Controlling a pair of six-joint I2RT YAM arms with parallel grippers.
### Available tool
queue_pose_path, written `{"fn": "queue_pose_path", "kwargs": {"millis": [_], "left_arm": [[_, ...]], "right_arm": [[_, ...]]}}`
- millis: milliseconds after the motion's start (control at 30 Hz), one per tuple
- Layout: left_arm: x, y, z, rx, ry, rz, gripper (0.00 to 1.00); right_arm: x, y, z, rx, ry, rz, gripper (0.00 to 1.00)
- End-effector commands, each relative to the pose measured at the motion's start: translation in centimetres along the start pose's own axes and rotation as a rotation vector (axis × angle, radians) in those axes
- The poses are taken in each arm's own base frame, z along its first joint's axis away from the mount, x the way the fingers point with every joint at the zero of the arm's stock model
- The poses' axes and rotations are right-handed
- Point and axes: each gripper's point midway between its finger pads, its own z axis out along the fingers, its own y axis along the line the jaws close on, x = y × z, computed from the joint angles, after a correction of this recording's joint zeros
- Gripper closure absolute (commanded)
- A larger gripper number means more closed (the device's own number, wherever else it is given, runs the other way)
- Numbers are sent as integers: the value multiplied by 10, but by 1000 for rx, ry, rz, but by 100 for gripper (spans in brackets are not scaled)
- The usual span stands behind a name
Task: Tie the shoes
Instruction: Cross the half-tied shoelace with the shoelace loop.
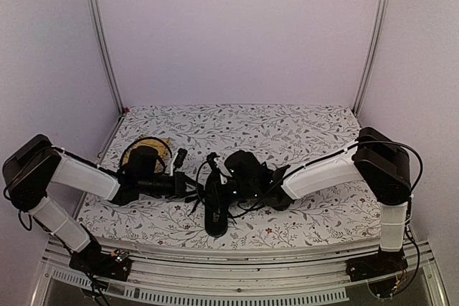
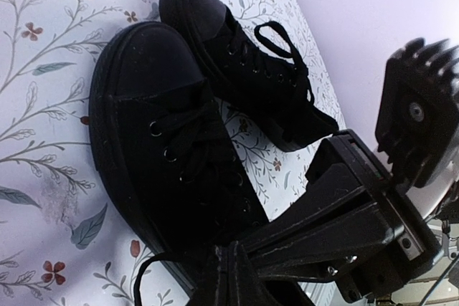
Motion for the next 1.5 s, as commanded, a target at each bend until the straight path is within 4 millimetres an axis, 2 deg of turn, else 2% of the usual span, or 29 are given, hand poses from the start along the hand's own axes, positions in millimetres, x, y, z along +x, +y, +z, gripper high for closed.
{"fn": "queue_pose_path", "kwargs": {"millis": [0,433,700,1133,1200,1467], "left_arm": [[-9,-3,0,17,-36,7,100],[-12,2,-1,5,-48,-2,100],[-10,2,-2,11,-50,-3,100],[1,-8,-8,79,-27,26,100],[5,-10,-8,93,-14,34,100],[6,-18,-8,136,-17,39,100]], "right_arm": [[10,-1,3,9,17,-26,98],[14,7,4,-20,32,-46,98],[15,3,4,0,30,-41,98],[16,-35,5,144,28,58,98],[5,-29,8,132,8,57,98],[5,-32,17,149,20,53,98]]}}
